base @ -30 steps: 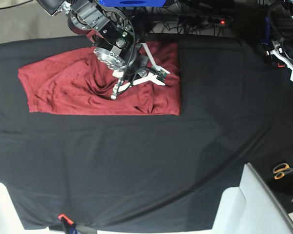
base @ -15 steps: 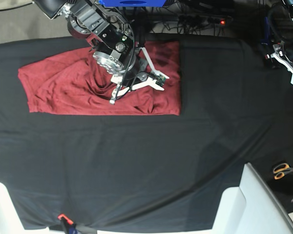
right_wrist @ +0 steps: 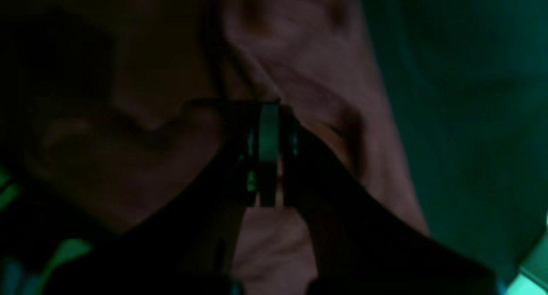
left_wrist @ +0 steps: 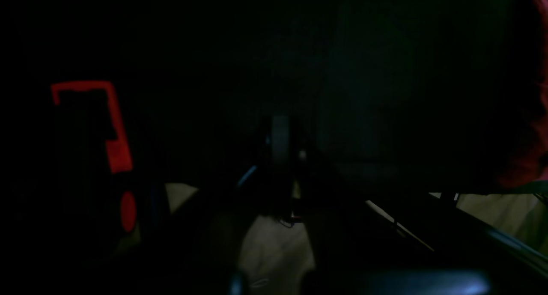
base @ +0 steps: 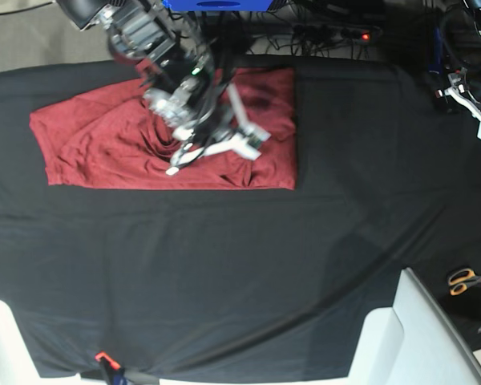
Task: Fold the T-shirt properly
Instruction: 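Drag the grasped fabric with the right gripper outward across the shirt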
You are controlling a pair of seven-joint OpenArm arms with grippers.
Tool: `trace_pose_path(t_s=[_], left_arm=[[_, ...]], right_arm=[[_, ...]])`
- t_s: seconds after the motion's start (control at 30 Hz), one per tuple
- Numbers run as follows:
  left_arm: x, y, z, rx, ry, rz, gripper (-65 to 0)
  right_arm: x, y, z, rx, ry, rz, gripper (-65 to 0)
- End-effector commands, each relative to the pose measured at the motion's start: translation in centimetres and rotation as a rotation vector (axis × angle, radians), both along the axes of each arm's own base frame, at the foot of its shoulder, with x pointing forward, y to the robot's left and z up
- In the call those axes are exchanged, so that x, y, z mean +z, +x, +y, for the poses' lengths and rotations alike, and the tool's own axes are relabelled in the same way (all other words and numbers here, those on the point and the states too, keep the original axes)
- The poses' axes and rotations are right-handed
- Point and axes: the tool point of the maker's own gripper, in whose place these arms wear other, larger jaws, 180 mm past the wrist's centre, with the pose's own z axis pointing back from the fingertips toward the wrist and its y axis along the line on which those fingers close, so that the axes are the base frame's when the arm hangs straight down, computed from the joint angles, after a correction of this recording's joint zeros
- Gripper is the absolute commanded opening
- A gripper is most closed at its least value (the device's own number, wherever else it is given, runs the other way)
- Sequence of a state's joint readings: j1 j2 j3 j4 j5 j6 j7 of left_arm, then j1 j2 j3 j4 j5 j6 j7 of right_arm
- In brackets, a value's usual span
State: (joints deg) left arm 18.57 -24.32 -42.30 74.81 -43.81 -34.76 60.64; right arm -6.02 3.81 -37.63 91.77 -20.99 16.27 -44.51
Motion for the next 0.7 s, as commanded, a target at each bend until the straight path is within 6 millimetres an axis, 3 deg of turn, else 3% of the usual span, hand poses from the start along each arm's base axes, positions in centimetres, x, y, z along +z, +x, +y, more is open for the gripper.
trace_pose_path(t_s=[0.0,0.13,0.47,0.67], left_arm=[[1.2,0.8,0.9,-0.006,0.022,-0.034,-65.0],[1.1,0.8,0.9,-0.006,0.022,-0.033,-65.0],[1.1,0.8,0.9,-0.007,0.021,-0.031,-65.0],[1.1,0.6,0.9,-0.007,0.021,-0.027,-65.0]], right_arm=[[1.5,1.5,0.4,-0.009,0.029,-0.051,-64.5],[1.7,2.9,-1.0,-0.011,-0.004,-0.078,-64.5],[3.3,5.5,-1.3,-0.01,-0.012,-0.141,-64.5],[2.6,6.8,-1.8,-0.007,-0.038,-0.14,-64.4]])
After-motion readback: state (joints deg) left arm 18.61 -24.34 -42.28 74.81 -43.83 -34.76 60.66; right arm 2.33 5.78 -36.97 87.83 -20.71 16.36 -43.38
